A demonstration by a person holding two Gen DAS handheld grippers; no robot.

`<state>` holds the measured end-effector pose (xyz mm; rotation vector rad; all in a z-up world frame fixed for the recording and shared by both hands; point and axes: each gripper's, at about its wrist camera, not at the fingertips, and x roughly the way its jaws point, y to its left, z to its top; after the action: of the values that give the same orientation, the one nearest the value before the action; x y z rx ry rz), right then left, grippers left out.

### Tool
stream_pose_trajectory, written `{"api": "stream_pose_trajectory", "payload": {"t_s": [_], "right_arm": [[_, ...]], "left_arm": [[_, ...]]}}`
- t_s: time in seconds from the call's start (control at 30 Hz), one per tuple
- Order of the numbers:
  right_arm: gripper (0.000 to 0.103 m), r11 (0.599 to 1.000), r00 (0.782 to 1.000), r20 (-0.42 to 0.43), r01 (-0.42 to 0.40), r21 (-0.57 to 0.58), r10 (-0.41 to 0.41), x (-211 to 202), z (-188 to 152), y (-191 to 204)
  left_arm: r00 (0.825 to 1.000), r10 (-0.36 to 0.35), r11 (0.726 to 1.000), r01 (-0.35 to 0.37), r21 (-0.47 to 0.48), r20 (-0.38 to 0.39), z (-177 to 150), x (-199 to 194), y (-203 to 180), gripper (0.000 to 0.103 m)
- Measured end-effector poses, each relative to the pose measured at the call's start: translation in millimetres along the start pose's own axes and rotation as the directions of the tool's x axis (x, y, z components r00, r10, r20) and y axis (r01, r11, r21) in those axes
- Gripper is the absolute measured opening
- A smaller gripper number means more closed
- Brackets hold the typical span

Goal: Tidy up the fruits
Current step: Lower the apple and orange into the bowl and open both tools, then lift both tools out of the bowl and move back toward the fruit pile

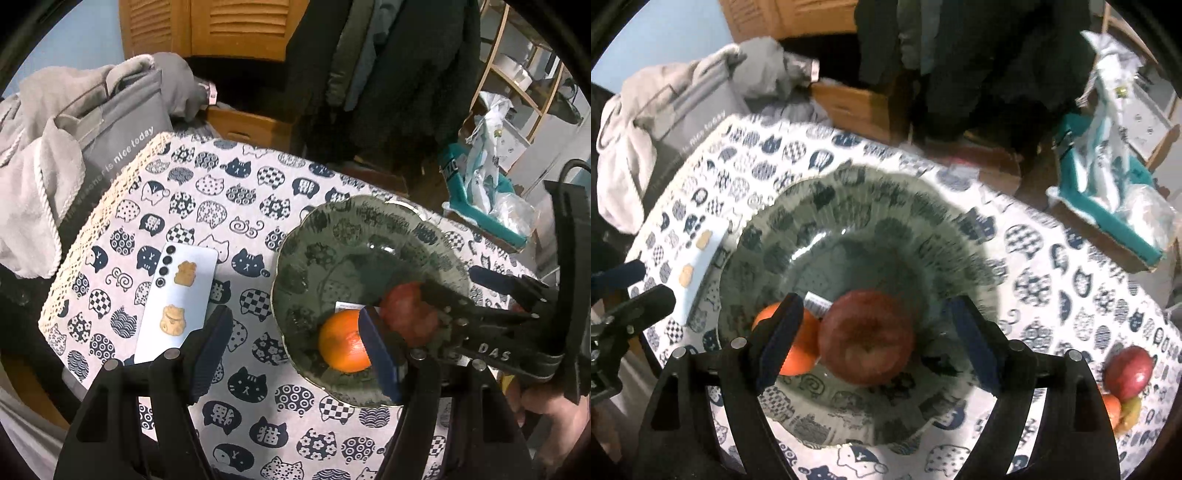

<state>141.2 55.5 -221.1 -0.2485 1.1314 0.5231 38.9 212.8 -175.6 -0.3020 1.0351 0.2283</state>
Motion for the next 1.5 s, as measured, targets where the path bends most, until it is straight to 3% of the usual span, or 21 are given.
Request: {"api": "stream_pose_trajectory", "payload": {"t_s": [0.33,0.8,1.0,1.17,1.5], "right_arm": [[0.083,0.998,0.987,0.149,0.057,0.034,-0.062,-70,1,-19],[0.083,0.994,0.936,0.336,0.098,0.040,-0.105,-169,-20,-34],[0.083,0.993,0.918,0.381,0.101,0.052,-0.114,-198,-31,-44],[0.083,0.991,0.897,0.422,0.114,0.064,-0.131,-223,-44,-54],[0.083,0.985,0.873,0.459,0.127,0.118,-0.168,-255,-71,-83]], "left_arm": [[0.996,-0.029,0.999,0.027,0.029,0.081,6,-39,-17,0.072],[0.971,-0.043,0.997,0.027,0.073,0.233,10,-102,-45,0.081],[0.956,-0.042,0.995,0.015,0.095,0.289,9,-123,-56,0.081],[0.942,-0.048,0.993,0.011,0.114,0.332,6,-139,-68,0.088],[0.929,-0.077,0.985,0.015,0.172,0.361,1,-153,-96,0.090]]}}
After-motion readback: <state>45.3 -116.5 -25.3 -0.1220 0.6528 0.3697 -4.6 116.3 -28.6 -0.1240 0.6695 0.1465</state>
